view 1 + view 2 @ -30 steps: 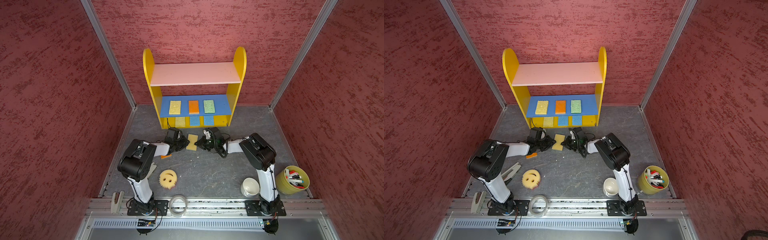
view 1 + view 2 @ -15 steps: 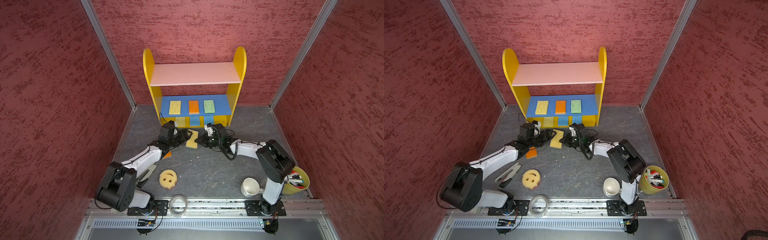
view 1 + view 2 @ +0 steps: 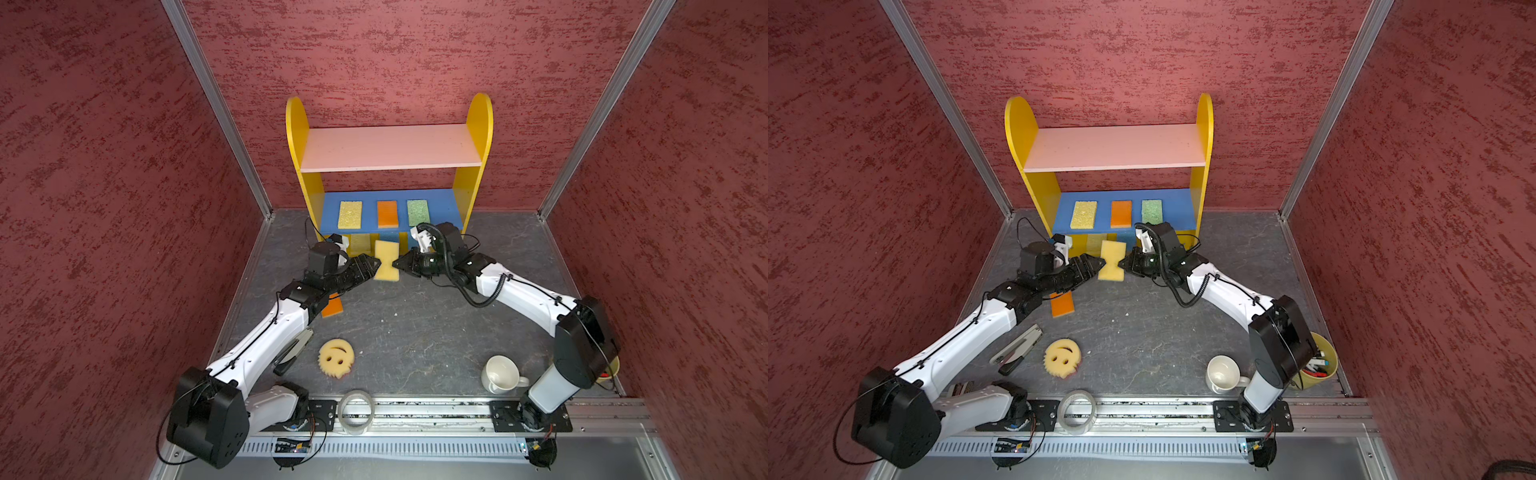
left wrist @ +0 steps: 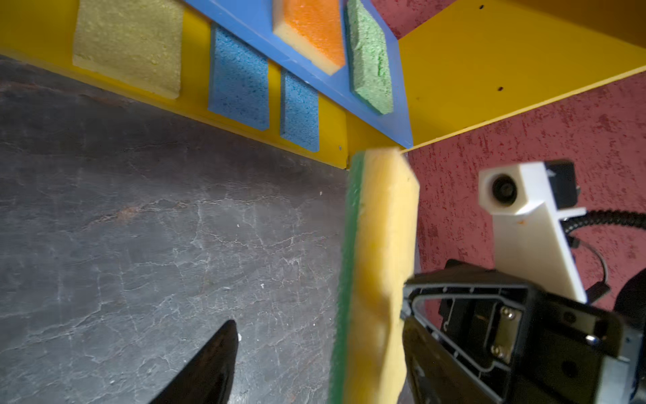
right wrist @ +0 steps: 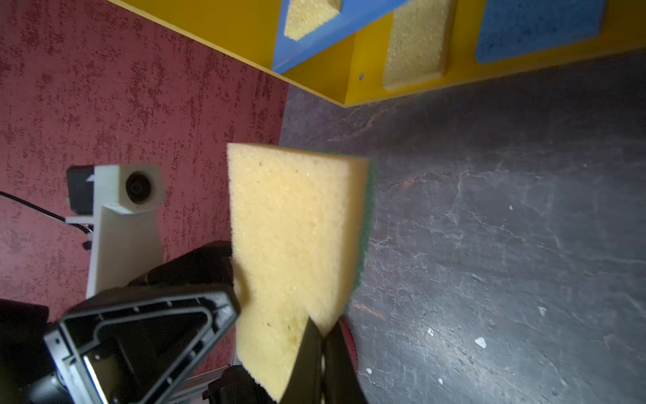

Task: Arrange cleaning sponges on a shelf
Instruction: Pick up the cleaning sponge from the center of the table, then place the cleaning sponge on the shelf.

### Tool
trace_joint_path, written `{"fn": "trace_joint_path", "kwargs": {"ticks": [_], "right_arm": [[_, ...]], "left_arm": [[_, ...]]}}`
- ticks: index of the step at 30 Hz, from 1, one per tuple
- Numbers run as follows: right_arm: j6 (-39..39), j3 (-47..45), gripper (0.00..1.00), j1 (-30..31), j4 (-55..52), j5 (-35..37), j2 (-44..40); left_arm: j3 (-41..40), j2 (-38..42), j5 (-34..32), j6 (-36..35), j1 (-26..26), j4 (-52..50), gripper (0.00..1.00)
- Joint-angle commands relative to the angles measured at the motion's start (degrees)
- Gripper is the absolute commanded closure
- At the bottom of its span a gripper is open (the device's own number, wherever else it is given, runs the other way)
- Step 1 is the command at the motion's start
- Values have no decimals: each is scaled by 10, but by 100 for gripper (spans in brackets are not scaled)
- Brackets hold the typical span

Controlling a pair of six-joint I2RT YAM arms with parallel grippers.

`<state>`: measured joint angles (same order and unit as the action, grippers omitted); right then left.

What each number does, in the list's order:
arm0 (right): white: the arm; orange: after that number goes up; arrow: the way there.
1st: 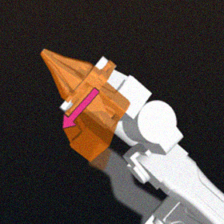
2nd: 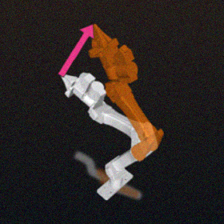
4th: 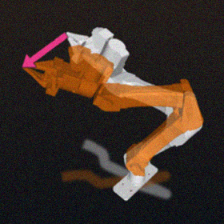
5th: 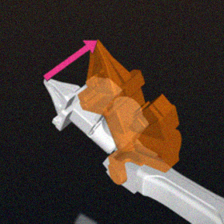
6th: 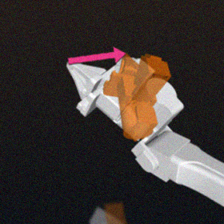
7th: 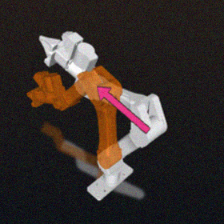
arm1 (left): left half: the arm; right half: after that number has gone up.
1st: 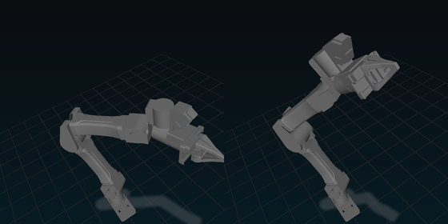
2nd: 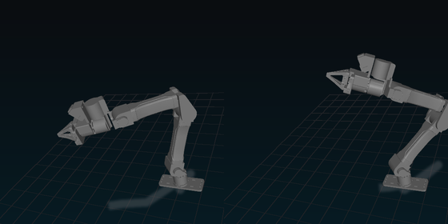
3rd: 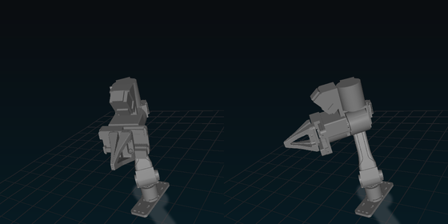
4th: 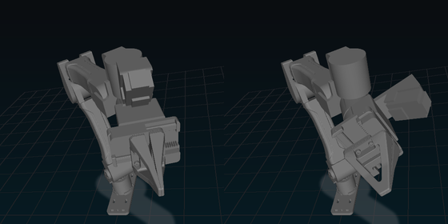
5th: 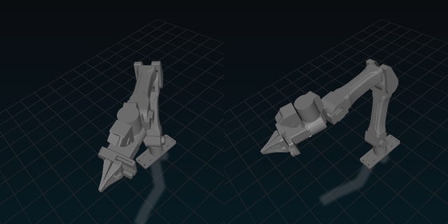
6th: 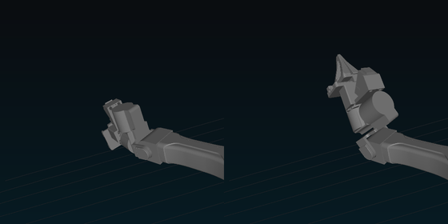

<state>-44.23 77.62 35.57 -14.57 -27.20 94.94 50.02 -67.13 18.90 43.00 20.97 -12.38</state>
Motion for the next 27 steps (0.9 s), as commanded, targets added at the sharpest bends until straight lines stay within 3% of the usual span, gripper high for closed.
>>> {"fn": "trace_joint_path", "kwargs": {"ticks": [1, 7, 14, 22, 27], "right_arm": [[83, 128, 100, -1, -188, 51, -10], [93, 213, 100, 1, -263, 27, 18], [76, 198, 100, 3, -249, 11, 5], [49, 169, 100, 5, -195, -8, -10], [41, 162, 100, 5, -178, -2, -17]], "left_arm": [[40, 24, 6, 0, 4, -7, 25], [92, 25, 0, -6, 20, -7, 27], [115, 24, -14, -14, 21, -7, 28], [127, -2, -6, -1, 29, 1, 37], [153, -9, -43, -18, 41, -50, 41]]}}
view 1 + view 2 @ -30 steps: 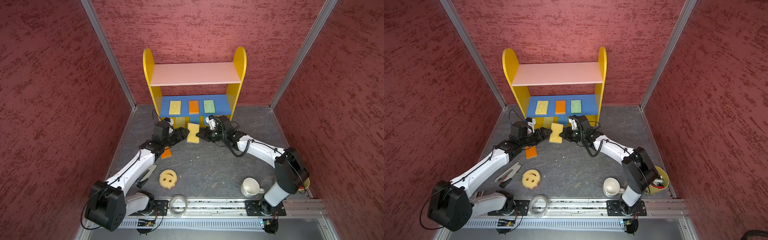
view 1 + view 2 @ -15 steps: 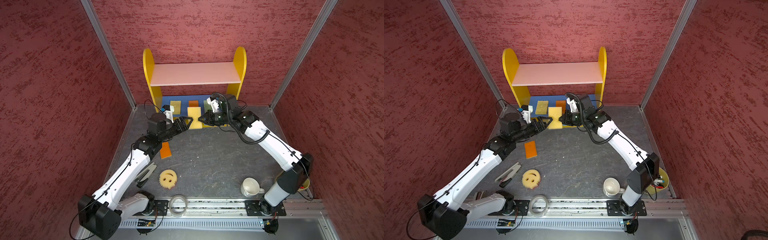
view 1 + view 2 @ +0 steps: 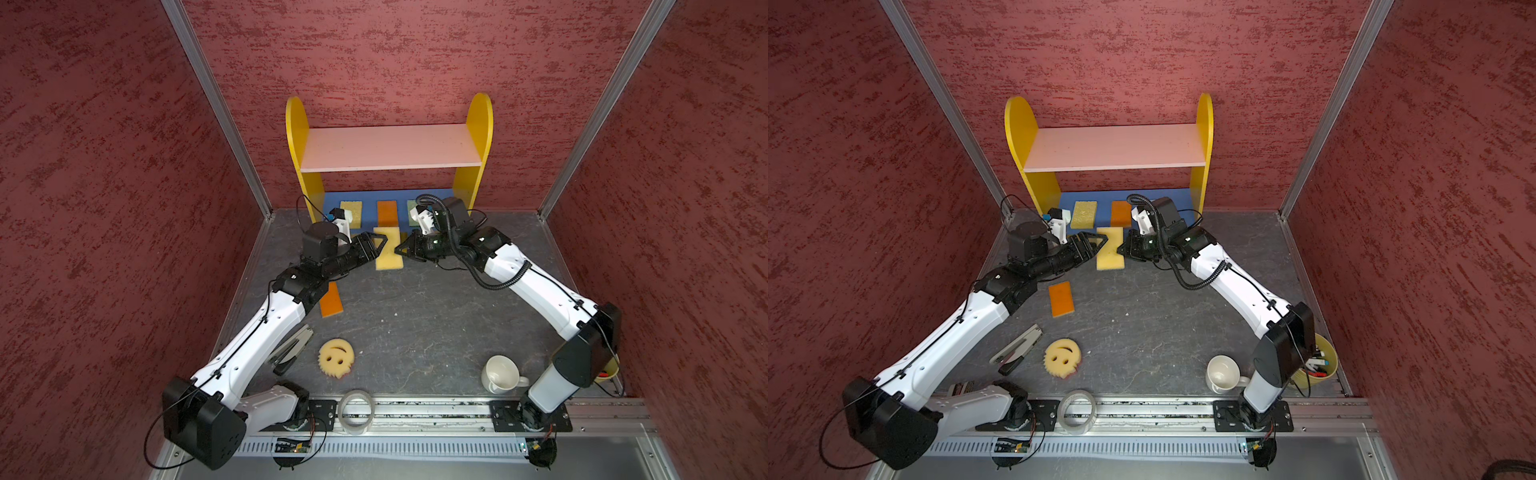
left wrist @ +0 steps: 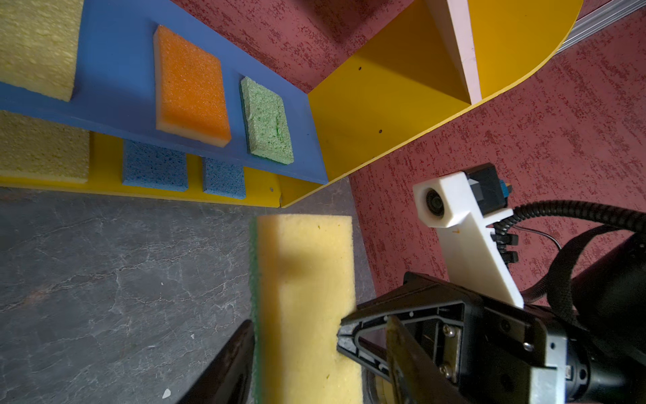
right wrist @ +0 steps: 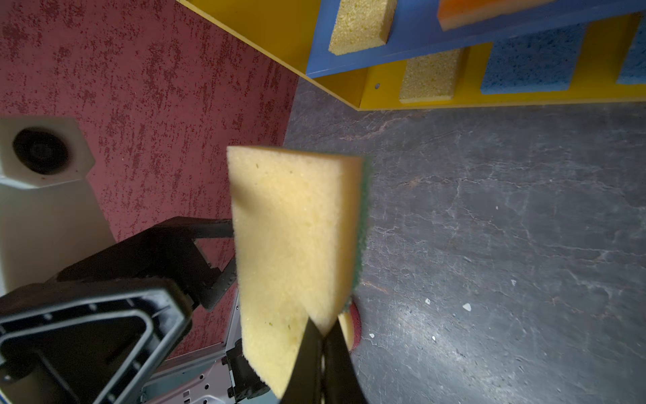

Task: Arrange cleaning sponges on a shelf
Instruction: Place the cleaning sponge on the shelf.

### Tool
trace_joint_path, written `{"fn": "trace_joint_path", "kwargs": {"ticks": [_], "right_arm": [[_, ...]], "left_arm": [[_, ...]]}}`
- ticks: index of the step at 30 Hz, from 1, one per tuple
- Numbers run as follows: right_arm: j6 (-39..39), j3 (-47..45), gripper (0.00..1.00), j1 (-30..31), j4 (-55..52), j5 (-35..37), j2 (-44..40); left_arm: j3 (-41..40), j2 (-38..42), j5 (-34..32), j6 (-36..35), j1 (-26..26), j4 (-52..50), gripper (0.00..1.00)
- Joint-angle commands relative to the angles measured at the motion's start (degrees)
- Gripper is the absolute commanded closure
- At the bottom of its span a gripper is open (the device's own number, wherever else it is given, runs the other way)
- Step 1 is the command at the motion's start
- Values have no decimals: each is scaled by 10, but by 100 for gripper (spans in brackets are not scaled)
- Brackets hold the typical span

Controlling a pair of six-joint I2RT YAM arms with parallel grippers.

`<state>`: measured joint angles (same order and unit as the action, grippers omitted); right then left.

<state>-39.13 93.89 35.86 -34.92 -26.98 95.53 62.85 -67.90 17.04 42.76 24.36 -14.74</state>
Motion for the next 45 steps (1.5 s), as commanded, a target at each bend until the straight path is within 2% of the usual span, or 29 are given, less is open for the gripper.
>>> {"fn": "trace_joint_path", "kwargs": {"ticks": [1, 3, 7, 15, 19, 25, 27, 31, 34, 42, 45], "right_arm": [[-9, -1, 100, 2, 27, -1, -25], [-8, -1, 100, 1, 27, 3, -27], [-15, -5, 100, 2, 39, 1, -31], [-28, -14, 100, 2, 62, 5, -42], [-40, -28, 100, 2, 79, -7, -43], [-56, -57, 99, 5, 112, -19, -53], [-65, -72, 89, 5, 135, -27, -63], [-78, -91, 82, 5, 165, -28, -77], [-83, -100, 68, 5, 176, -29, -84], [-107, -151, 62, -14, 229, -18, -119], [-121, -185, 61, -36, 261, -15, -164]], "left_arm": [[32, -2, -40, -23, 11, -47, 41], [35, -1, -56, -28, 15, -63, 41], [31, -4, -42, -19, 15, -53, 44], [36, -8, -59, -23, 18, -71, 42], [28, 0, -44, -12, 18, -36, 53], [24, 7, -34, 9, 18, 7, 82], [24, 7, -34, 10, 18, 8, 86], [16, 9, -35, 16, 18, 7, 91], [9, 14, -37, 19, 17, 10, 93], [1, 31, -45, 25, 6, 15, 98], [15, 31, -42, 26, -8, 8, 98]]}}
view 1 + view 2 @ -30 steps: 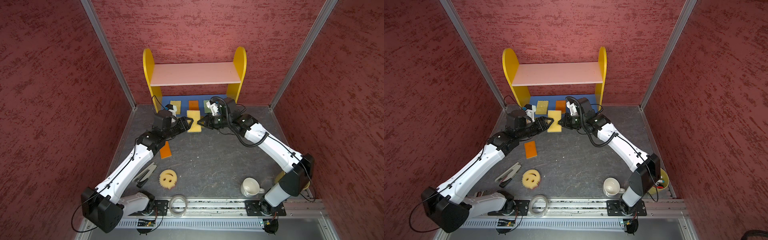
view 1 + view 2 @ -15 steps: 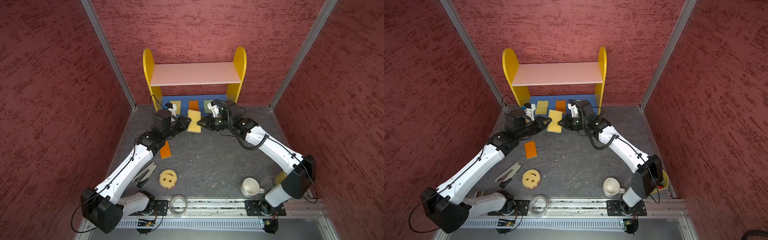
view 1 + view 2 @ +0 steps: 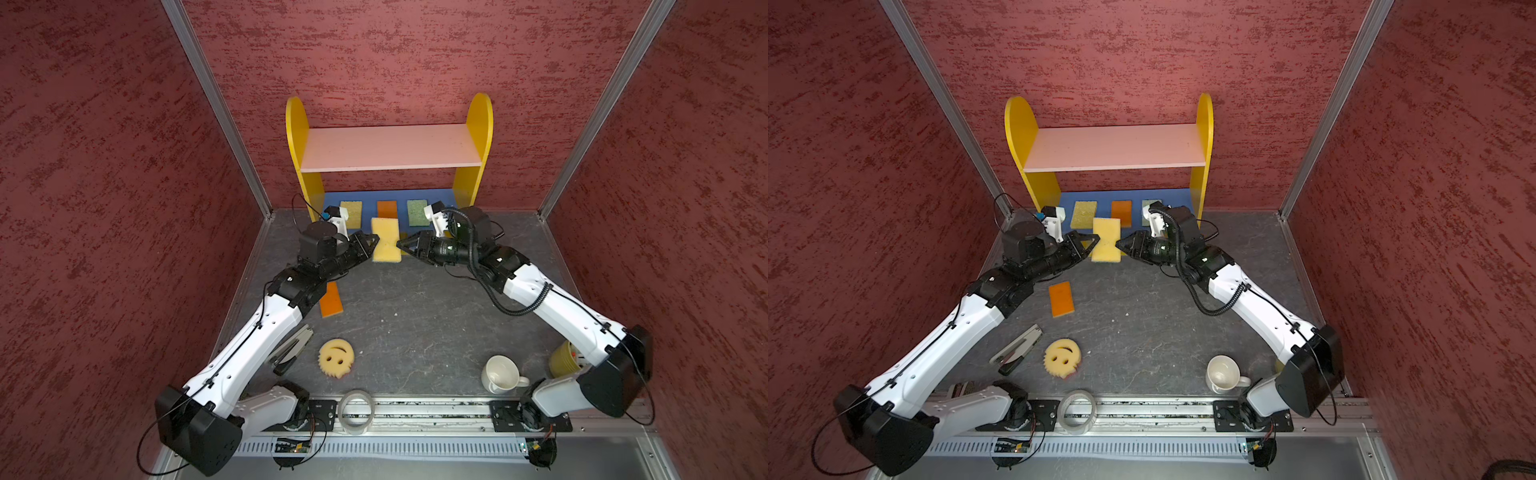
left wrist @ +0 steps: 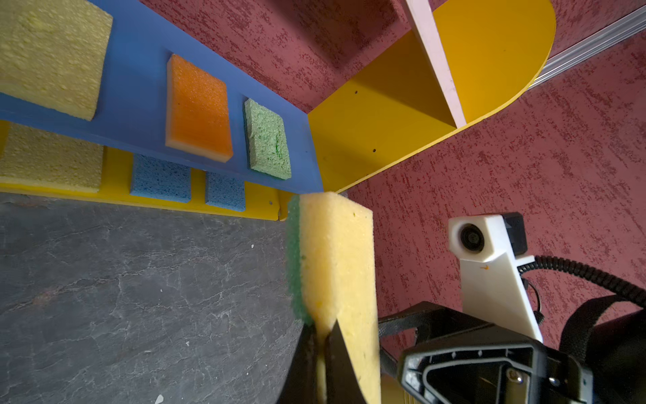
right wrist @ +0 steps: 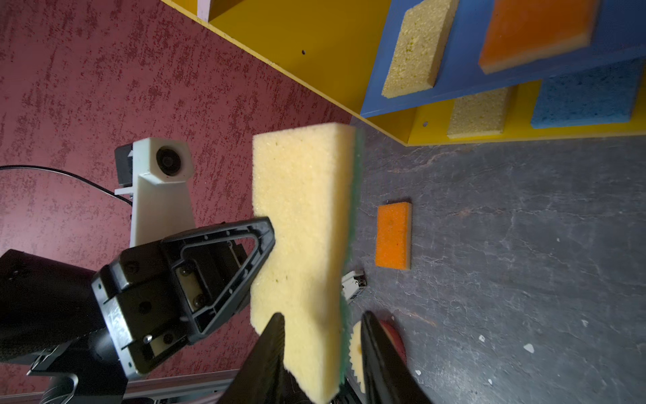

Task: Arrange cleaning sponges on a shelf
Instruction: Place the cleaning sponge on the shelf.

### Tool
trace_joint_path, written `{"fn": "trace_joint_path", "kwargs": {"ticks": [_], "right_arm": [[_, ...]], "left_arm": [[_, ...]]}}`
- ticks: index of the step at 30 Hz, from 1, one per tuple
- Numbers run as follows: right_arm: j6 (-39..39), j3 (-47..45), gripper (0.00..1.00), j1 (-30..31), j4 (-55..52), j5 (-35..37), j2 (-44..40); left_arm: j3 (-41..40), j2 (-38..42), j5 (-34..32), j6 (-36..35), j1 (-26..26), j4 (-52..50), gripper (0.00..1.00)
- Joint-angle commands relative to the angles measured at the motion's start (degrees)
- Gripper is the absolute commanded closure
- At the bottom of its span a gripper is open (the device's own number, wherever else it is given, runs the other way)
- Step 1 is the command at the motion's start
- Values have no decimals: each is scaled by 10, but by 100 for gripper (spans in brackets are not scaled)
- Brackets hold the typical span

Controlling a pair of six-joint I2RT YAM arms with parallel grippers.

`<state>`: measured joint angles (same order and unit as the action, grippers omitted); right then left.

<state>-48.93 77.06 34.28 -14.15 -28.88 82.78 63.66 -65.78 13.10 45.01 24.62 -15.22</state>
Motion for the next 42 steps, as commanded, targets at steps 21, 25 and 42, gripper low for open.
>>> {"fn": "trace_joint_path", "kwargs": {"ticks": [21, 25, 42], "right_arm": [[113, -115, 60, -67, -14, 128, -84], [107, -145, 60, -69, 13, 122, -85], [72, -212, 60, -77, 80, 94, -58]], "left_arm": [[559, -298, -81, -106, -83, -179, 98], [642, -369, -101, -117, -92, -177, 98], [784, -497, -145, -147, -107, -198, 95]]}}
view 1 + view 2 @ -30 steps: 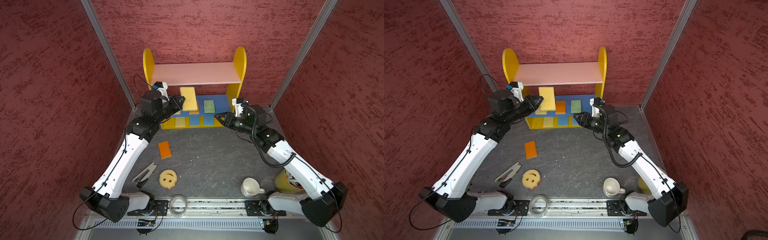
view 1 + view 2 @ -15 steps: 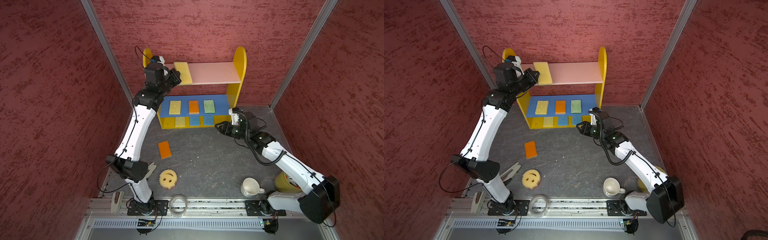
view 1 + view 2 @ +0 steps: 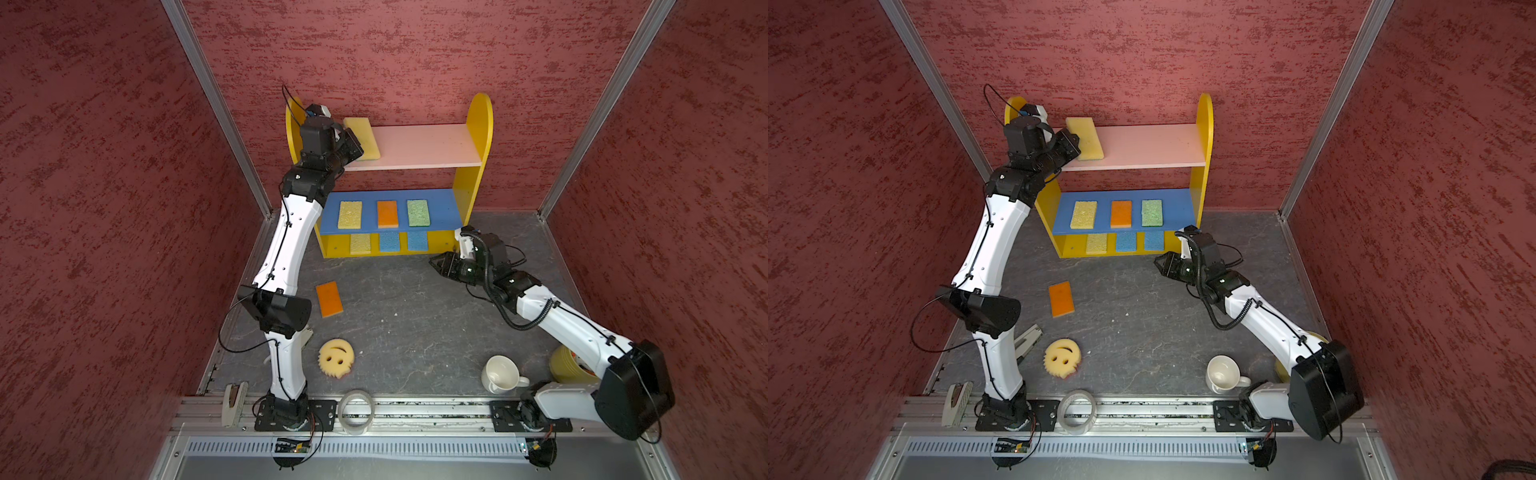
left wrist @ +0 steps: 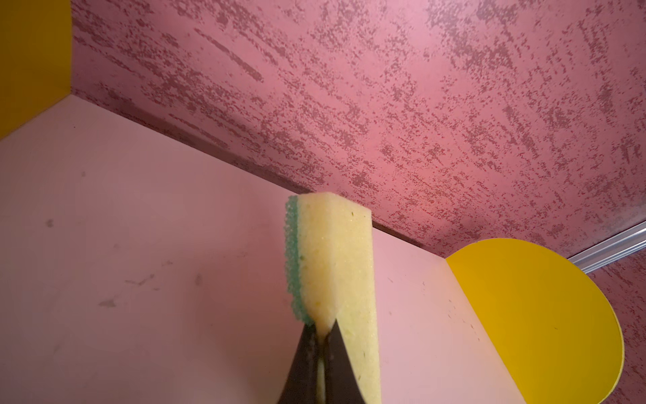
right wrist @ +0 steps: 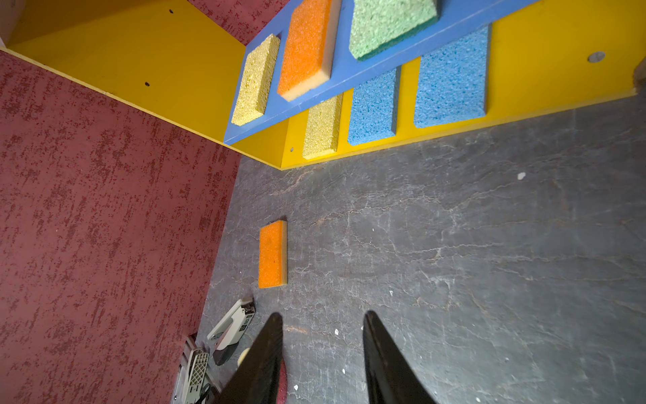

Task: Arrange cleaning sponges on a shelf
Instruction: Place the cleaning sponge on the shelf.

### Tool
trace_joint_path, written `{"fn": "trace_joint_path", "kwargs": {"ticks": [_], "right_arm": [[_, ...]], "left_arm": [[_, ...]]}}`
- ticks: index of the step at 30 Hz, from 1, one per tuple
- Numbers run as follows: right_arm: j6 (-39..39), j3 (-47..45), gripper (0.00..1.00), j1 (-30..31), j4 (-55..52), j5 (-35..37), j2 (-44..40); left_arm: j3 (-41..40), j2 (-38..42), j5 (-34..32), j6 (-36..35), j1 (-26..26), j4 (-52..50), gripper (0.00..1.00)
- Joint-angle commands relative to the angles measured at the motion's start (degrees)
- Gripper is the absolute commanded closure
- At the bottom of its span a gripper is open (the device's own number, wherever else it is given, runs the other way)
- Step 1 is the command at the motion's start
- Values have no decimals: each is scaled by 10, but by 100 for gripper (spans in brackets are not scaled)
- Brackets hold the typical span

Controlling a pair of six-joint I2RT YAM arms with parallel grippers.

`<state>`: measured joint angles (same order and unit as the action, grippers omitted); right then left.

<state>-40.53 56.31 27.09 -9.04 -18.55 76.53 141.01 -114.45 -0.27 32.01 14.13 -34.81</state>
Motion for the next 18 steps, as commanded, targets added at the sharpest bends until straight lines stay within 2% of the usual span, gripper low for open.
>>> {"fn": "trace_joint_path", "kwargs": {"ticks": [1, 10, 12, 14, 17, 18], "right_arm": [[-14, -6, 60, -5, 31, -10, 6], [-27, -20, 60, -5, 45, -16, 3], [-31, -23, 60, -5, 51, -17, 3], [-34, -25, 60, -5, 54, -19, 4], [-39, -29, 60, -5, 61, -24, 2], [-40, -30, 60, -5, 62, -24, 3]], "left_arm": [[10, -12, -10, -16, -2, -5, 94], [12, -37, 6, -8, -9, -25, 89], [12, -41, 11, -2, -13, -27, 83], [12, -42, 7, -2, -14, -29, 72], [12, -43, 3, -1, -16, -30, 66], [12, -44, 3, 0, -17, -31, 61]]}}
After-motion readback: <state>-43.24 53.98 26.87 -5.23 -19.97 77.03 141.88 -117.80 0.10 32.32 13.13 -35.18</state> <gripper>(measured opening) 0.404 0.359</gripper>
